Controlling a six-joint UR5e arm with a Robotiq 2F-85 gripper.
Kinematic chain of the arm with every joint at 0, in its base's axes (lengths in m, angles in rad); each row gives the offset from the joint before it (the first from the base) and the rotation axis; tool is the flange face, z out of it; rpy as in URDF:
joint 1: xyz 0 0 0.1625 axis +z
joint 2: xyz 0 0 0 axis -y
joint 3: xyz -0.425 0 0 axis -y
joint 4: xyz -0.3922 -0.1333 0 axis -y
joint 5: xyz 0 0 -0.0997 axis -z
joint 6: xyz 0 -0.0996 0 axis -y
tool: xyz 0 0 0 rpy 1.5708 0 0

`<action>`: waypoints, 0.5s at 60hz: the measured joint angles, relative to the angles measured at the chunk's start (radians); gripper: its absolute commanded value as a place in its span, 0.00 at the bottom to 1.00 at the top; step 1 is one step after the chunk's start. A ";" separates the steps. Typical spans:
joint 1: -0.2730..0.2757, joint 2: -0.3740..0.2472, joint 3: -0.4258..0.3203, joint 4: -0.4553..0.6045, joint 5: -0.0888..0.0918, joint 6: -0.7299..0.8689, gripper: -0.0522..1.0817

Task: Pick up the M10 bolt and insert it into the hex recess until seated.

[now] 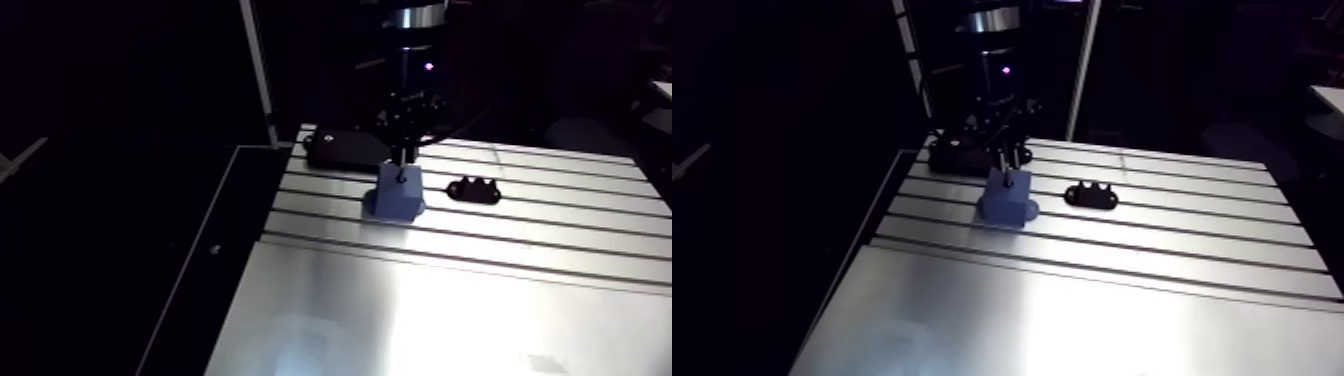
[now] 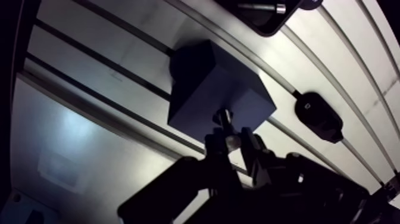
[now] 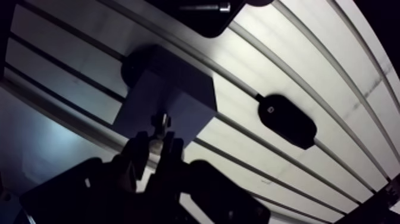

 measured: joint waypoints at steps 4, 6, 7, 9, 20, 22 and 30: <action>0.000 0.000 0.000 0.000 0.000 0.000 0.89; 0.000 0.000 0.000 0.000 0.000 0.000 0.89; 0.000 0.000 -0.001 0.000 0.000 0.000 0.89; 0.000 0.001 -0.001 0.000 0.000 0.000 0.89; 0.000 0.001 0.000 0.000 0.000 -0.001 0.89; 0.000 0.001 0.000 0.000 0.000 -0.001 0.89; 0.000 0.000 0.001 0.000 0.000 -0.001 0.90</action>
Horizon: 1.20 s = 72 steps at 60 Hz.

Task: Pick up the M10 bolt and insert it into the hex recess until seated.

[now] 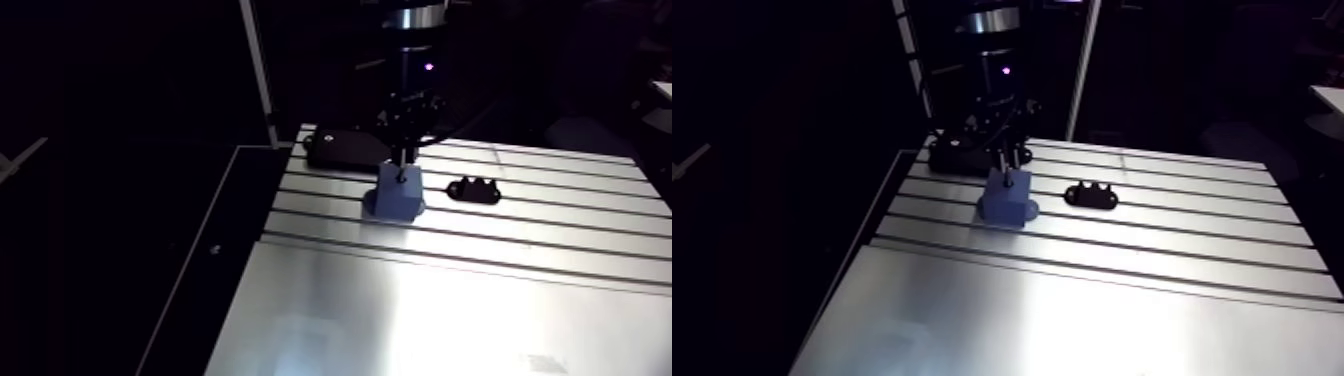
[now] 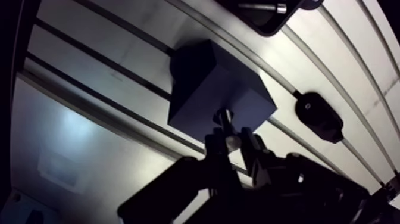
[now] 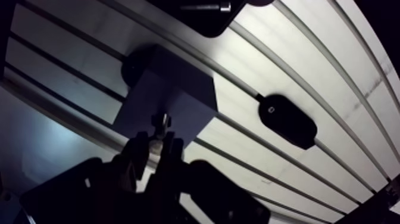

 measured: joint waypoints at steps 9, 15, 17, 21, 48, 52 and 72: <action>0.000 -0.001 0.001 0.001 0.001 0.000 0.90; 0.000 -0.001 0.001 0.001 0.001 -0.001 0.90; 0.000 -0.001 0.001 0.001 0.001 -0.001 0.90; -0.001 -0.002 0.001 0.001 0.001 -0.001 0.90; -0.001 -0.003 0.001 0.002 0.003 -0.002 0.90; -0.001 -0.003 0.001 0.002 0.003 -0.002 0.90; -0.001 -0.004 0.004 0.004 0.003 -0.002 0.90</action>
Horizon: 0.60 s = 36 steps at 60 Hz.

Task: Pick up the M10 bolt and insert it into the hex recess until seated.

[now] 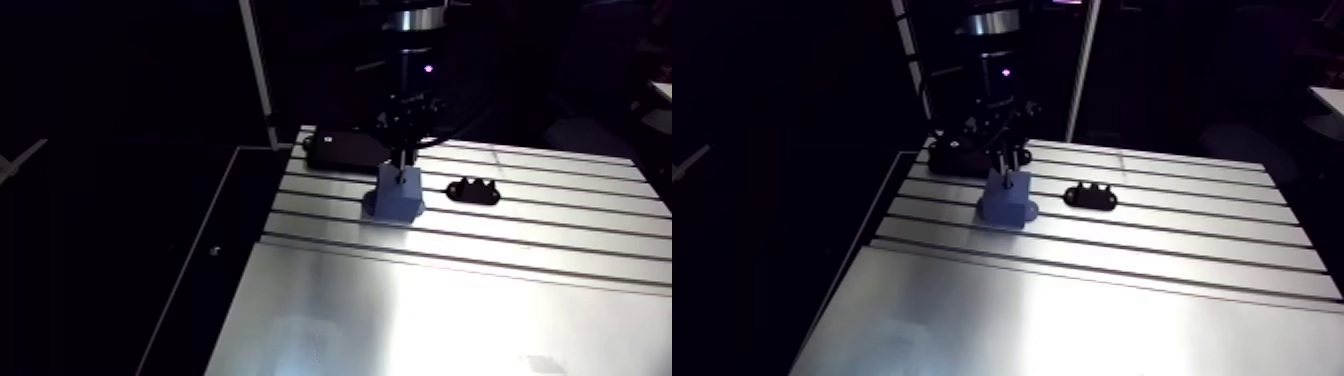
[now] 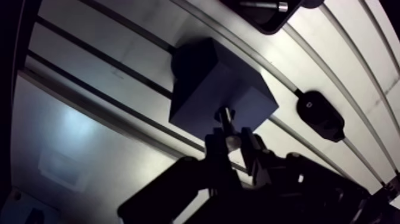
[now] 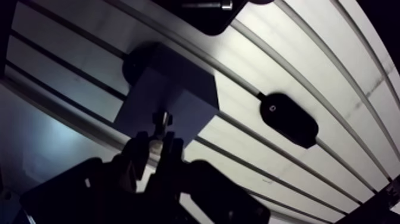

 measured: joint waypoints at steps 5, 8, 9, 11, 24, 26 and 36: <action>0.000 0.000 0.001 0.000 0.000 0.000 0.90; 0.000 0.000 0.002 0.000 0.000 0.000 0.90; 0.000 0.000 0.002 0.000 -0.001 0.000 0.90; 0.000 0.000 0.003 0.000 -0.001 0.000 0.90; 0.001 0.002 0.005 -0.001 -0.002 -0.001 0.90; 0.001 0.003 0.005 -0.001 -0.002 -0.001 0.90; 0.001 0.005 0.007 -0.003 -0.003 0.000 0.90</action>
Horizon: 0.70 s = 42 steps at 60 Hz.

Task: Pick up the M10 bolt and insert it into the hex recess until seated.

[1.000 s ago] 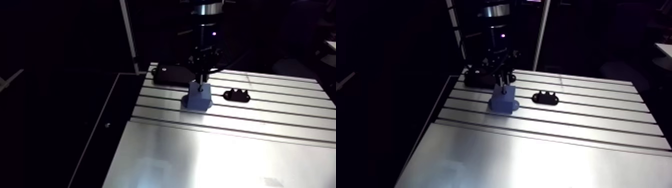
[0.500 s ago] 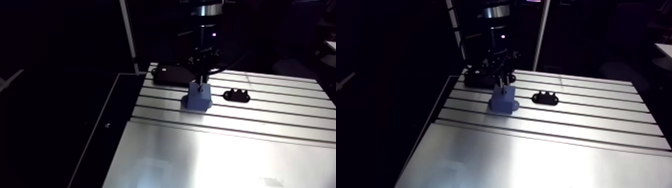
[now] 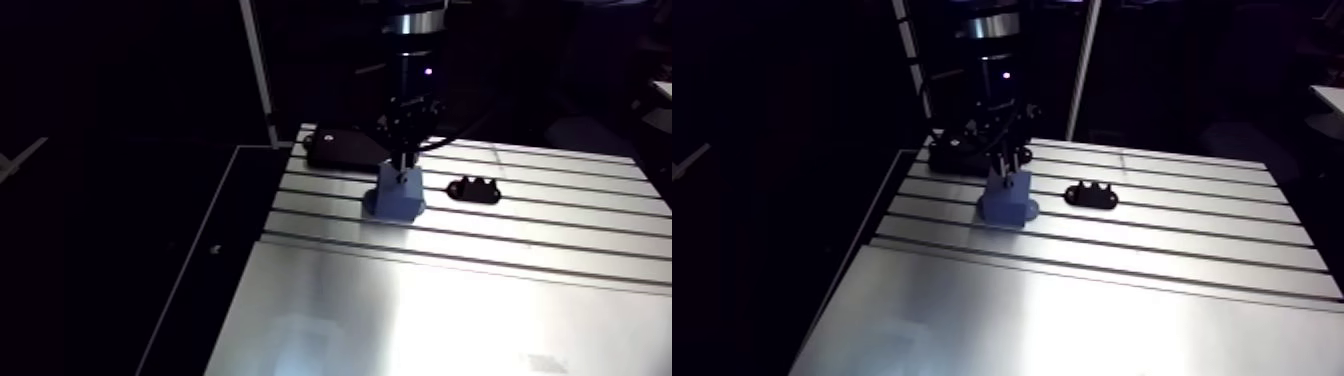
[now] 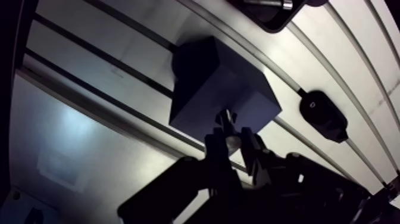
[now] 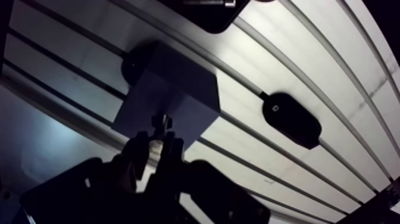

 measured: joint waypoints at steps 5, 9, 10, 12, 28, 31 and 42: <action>0.000 0.001 0.000 -0.001 -0.001 0.000 0.89; 0.000 0.001 0.001 -0.001 -0.001 0.000 0.87; 0.000 0.001 0.001 -0.001 -0.001 0.001 0.87; 0.000 0.001 0.001 -0.001 -0.001 0.001 0.82; 0.000 -0.001 0.005 -0.002 -0.003 0.004 0.31; 0.000 -0.002 0.007 -0.002 -0.003 0.005 0.24; 0.000 -0.005 0.015 -0.011 -0.003 0.005 0.23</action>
